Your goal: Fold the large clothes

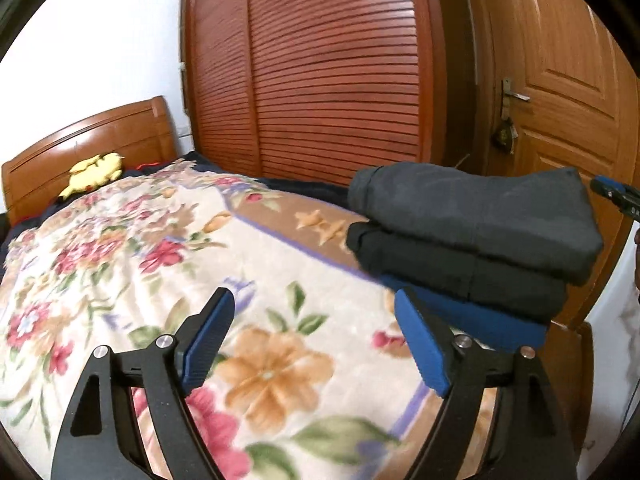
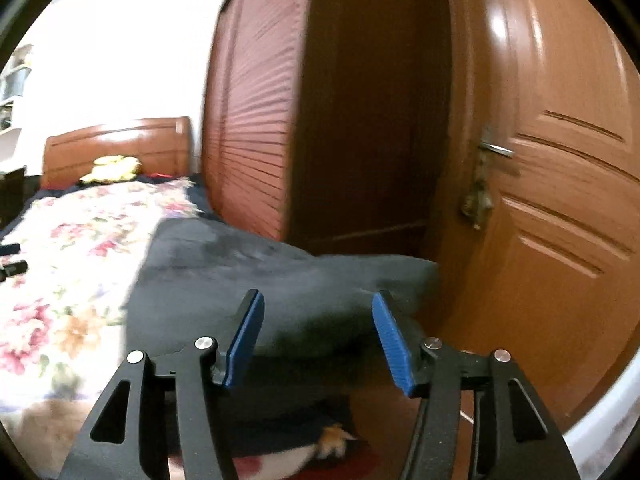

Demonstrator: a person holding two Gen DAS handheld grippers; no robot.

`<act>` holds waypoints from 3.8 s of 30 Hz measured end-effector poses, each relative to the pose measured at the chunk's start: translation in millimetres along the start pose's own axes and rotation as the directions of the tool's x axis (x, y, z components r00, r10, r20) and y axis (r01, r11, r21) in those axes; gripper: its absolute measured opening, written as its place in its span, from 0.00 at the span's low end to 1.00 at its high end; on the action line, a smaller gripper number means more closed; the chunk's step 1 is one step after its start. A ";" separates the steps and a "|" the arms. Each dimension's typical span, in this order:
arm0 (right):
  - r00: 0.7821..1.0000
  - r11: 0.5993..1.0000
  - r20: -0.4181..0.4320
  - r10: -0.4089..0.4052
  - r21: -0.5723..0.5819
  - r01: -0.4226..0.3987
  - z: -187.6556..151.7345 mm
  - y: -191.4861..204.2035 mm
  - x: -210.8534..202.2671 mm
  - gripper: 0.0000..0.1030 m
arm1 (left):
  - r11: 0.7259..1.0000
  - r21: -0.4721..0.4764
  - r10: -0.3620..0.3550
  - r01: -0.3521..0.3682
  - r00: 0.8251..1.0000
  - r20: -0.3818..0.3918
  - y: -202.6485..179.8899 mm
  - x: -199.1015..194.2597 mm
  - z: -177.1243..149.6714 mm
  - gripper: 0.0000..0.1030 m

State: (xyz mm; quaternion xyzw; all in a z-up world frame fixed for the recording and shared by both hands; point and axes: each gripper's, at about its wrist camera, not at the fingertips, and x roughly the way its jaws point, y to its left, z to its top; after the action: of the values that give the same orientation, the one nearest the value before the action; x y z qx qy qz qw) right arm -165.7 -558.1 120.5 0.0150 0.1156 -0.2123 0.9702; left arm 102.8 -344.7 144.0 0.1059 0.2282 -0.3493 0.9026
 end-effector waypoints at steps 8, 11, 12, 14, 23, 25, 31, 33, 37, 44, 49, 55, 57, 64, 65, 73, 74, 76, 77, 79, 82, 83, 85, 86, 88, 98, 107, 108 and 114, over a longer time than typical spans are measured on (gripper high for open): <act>0.993 0.999 -0.105 0.052 -0.001 -0.053 -14.8 24.5 38.6 0.57 | 0.996 0.001 0.085 -0.085 0.996 0.012 25.9 -52.5 -56.3 0.80; 0.985 0.996 -0.156 0.080 0.057 -0.072 -17.6 11.8 49.8 0.57 | 0.990 0.016 0.138 -0.138 0.990 0.012 33.2 -70.8 -78.8 0.80; 0.984 0.995 -0.161 0.082 0.064 -0.073 -17.4 7.9 47.0 0.57 | 0.989 0.016 0.149 -0.149 0.989 0.010 36.1 -78.4 -86.3 0.80; 0.986 0.997 -0.153 0.069 0.057 -0.061 -11.8 8.1 45.9 0.57 | 0.987 0.009 0.162 -0.162 0.987 0.017 41.6 -89.6 -95.6 0.80; 0.997 0.997 -0.036 0.062 -0.043 -0.064 2.8 71.8 -3.7 0.57 | 0.976 -0.037 0.214 -0.213 0.976 0.034 67.6 -142.4 -134.5 0.85; 0.994 0.992 -0.029 0.106 -0.068 -0.107 3.6 94.9 -17.8 0.57 | 0.976 -0.047 0.215 -0.213 0.976 0.026 72.8 -149.7 -143.1 0.86; 0.974 0.968 -0.024 0.224 -0.114 -0.226 -0.6 164.4 -43.4 0.57 | 0.966 -0.057 0.254 -0.253 0.967 0.012 85.8 -164.6 -169.5 0.86; 0.962 0.955 -0.037 0.269 -0.121 -0.272 -4.0 185.4 -46.2 0.59 | 0.963 -0.072 0.261 -0.259 0.965 0.010 91.8 -169.5 -177.9 0.94; 0.933 0.925 -0.072 0.352 -0.128 -0.358 -18.7 227.2 -45.9 0.65 | 0.955 -0.120 0.272 -0.271 0.962 -0.007 107.7 -175.3 -194.5 1.00; 0.893 0.885 -0.141 0.427 -0.137 -0.444 -50.7 287.4 -33.8 0.75 | 0.931 -0.183 0.319 -0.315 0.948 -0.010 135.8 -178.1 -219.3 1.00; 0.853 0.850 -0.191 0.486 -0.126 -0.512 -63.8 324.7 -10.9 0.75 | 0.903 -0.216 0.371 -0.370 0.928 -0.039 158.6 -174.1 -239.6 1.00; 0.819 0.820 -0.210 0.534 -0.109 -0.563 -75.0 367.2 7.3 0.75 | 0.873 -0.250 0.411 -0.418 0.908 -0.081 185.8 -170.3 -256.7 1.00; 0.811 0.811 -0.214 0.544 -0.113 -0.574 -79.4 381.7 14.9 0.75 | 0.864 -0.249 0.428 -0.437 0.899 -0.094 191.8 -170.5 -259.9 1.00; 0.788 0.782 -0.218 0.576 -0.134 -0.609 -90.9 426.8 28.6 0.75 | 0.824 -0.275 0.484 -0.495 0.868 -0.113 216.0 -180.5 -271.3 1.00; 0.787 0.779 -0.213 0.579 -0.139 -0.611 -90.3 431.4 28.7 0.75 | 0.821 -0.280 0.487 -0.498 0.866 -0.112 218.8 -183.0 -272.5 1.00; 0.766 0.752 -0.129 0.630 -0.144 -0.643 -87.4 462.9 29.1 0.75 | 0.773 -0.319 0.560 -0.549 0.826 -0.065 229.5 -210.8 -277.0 1.00; 0.766 0.752 -0.118 0.632 -0.147 -0.643 -87.1 464.5 27.5 0.75 | 0.769 -0.328 0.562 -0.548 0.825 -0.062 230.4 -214.3 -278.1 1.00; 0.767 0.751 -0.094 0.635 -0.159 -0.641 -92.0 467.5 24.1 0.75 | 0.763 -0.334 0.570 -0.553 0.820 -0.055 231.7 -219.7 -279.5 1.00; 0.771 0.753 -0.081 0.632 -0.169 -0.635 -94.0 468.1 21.2 0.75 | 0.760 -0.334 0.575 -0.557 0.816 -0.052 232.1 -222.8 -280.4 1.00; 0.772 0.754 -0.062 0.632 -0.182 -0.631 -98.8 468.6 18.0 0.75 | 0.750 -0.340 0.588 -0.567 0.807 -0.046 233.0 -228.8 -281.9 1.00; 0.770 0.751 -0.039 0.637 -0.191 -0.631 -106.4 465.9 10.1 0.75 | 0.746 -0.357 0.592 -0.562 0.805 -0.032 233.1 -237.3 -284.7 1.00; 0.770 0.752 -0.031 0.637 -0.195 -0.630 -108.9 465.5 7.7 0.75 | 0.745 -0.366 0.591 -0.558 0.806 -0.026 233.4 -240.9 -286.4 1.00; 0.770 0.752 -0.018 0.638 -0.198 -0.628 -113.5 463.9 2.4 0.75 | 0.743 -0.376 0.591 -0.553 0.806 -0.018 232.4 -245.3 -288.3 1.00; 0.768 0.751 -0.014 0.640 -0.199 -0.630 -116.1 462.5 0.5 0.75 | 0.741 -0.378 0.595 -0.556 0.804 -0.016 231.5 -247.2 -289.3 1.00; 0.765 0.748 -0.007 0.644 -0.205 -0.631 -120.4 460.1 -4.0 0.75 | 0.737 -0.377 0.601 -0.561 0.799 -0.014 229.1 -249.7 -291.4 1.00; 0.762 0.747 0.001 0.648 -0.194 -0.635 -129.7 456.8 -5.2 0.75 | 0.733 -0.357 0.612 -0.579 0.791 -0.028 218.1 -248.0 -301.2 1.00; 0.768 0.753 -0.008 0.641 -0.187 -0.631 -131.0 462.3 2.3 0.75 | 0.734 -0.348 0.612 -0.583 0.790 -0.031 216.7 -245.7 -303.6 1.00; 0.768 0.754 -0.007 0.641 -0.187 -0.630 -131.1 462.2 1.9 0.75 | 0.734 -0.347 0.612 -0.583 0.790 -0.032 216.5 -245.5 -303.5 1.00; 0.768 0.754 -0.005 0.641 -0.183 -0.630 -131.8 461.3 2.4 0.75 | 0.734 -0.346 0.614 -0.585 0.789 -0.032 216.0 -244.8 -302.7 1.00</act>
State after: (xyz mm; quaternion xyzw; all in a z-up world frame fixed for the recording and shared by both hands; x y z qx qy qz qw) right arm -0.6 -129.3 -17.6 -0.0377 0.0934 0.1402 0.9850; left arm -12.4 62.4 5.5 0.0024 0.1998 0.0006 0.9798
